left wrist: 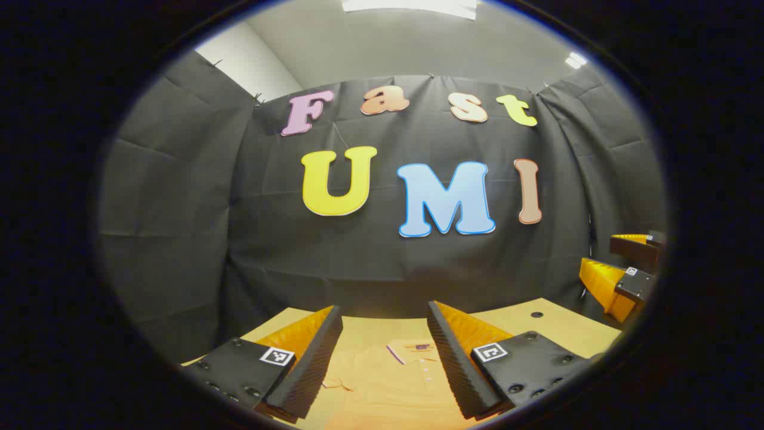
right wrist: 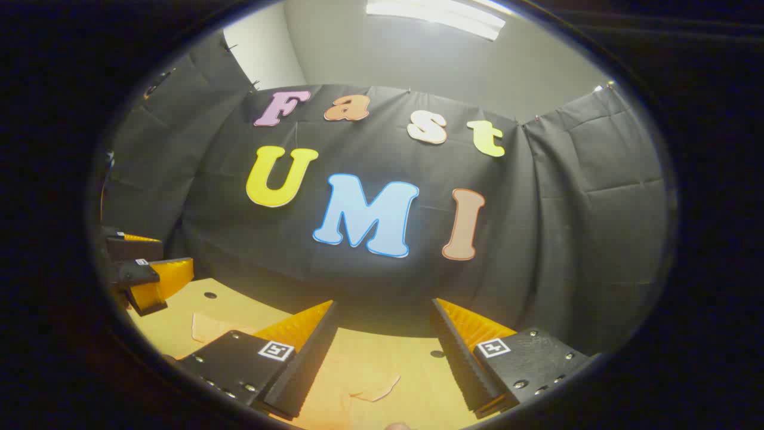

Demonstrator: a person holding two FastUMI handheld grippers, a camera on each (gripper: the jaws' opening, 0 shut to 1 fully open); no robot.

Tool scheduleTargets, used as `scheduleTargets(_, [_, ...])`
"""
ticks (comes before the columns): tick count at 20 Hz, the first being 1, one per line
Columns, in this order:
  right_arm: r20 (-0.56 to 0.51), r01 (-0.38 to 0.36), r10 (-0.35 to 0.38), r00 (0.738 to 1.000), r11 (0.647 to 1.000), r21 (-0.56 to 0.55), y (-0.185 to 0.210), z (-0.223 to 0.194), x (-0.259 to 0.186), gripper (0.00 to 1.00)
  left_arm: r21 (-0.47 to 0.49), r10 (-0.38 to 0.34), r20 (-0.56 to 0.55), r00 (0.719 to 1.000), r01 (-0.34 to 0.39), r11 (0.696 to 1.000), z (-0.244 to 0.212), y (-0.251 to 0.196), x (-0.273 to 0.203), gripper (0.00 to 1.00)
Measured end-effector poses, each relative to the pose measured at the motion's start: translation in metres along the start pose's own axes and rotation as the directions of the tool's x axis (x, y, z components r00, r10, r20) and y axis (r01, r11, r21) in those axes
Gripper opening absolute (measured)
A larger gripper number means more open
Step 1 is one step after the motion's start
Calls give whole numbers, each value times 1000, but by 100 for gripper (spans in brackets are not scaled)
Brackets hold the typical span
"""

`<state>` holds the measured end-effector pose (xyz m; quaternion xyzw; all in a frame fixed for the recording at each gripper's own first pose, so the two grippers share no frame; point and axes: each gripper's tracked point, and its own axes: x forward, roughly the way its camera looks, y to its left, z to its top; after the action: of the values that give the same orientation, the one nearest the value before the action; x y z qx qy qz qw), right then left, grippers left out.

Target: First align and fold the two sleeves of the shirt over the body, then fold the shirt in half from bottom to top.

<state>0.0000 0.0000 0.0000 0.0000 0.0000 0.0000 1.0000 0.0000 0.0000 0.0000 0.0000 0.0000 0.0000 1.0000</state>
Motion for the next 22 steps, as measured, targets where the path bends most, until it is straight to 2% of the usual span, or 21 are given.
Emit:
scheduleTargets(1, [0,0,0,1000,1000,0,0,0,0,95,0,0,0,1000,0,1000,0,0,0,93])
scheduleTargets(3, [0,0,0,1000,1000,0,0,0,0,96,0,0,0,1000,0,1000,0,0,0,94])
scheduleTargets(5, [0,0,0,1000,1000,0,0,0,0,96,0,0,0,1000,0,1000,0,0,0,94])
scheduleTargets(6, [0,0,0,1000,1000,0,0,0,0,92,0,0,0,1000,0,1000,0,0,0,95])
scheduleTargets(8, [0,0,0,1000,1000,0,0,0,0,96,0,0,0,1000,0,1000,0,0,0,95])
scheduleTargets(11, [0,0,0,1000,1000,0,0,0,0,96,0,0,0,1000,0,1000,0,0,0,95])
scheduleTargets(12, [-2,9,-9,1000,1000,6,0,1,0,92,0,-1,-1,1000,1,1000,0,0,0,95])
scheduleTargets(13, [2,20,-20,1000,1000,24,1,1,1,95,0,-1,1,1000,1,1000,0,-1,0,95])
scheduleTargets(22, [-28,20,-20,999,1000,9,-1,-3,5,96,-6,-12,1,1000,12,1000,1,-2,0,95])
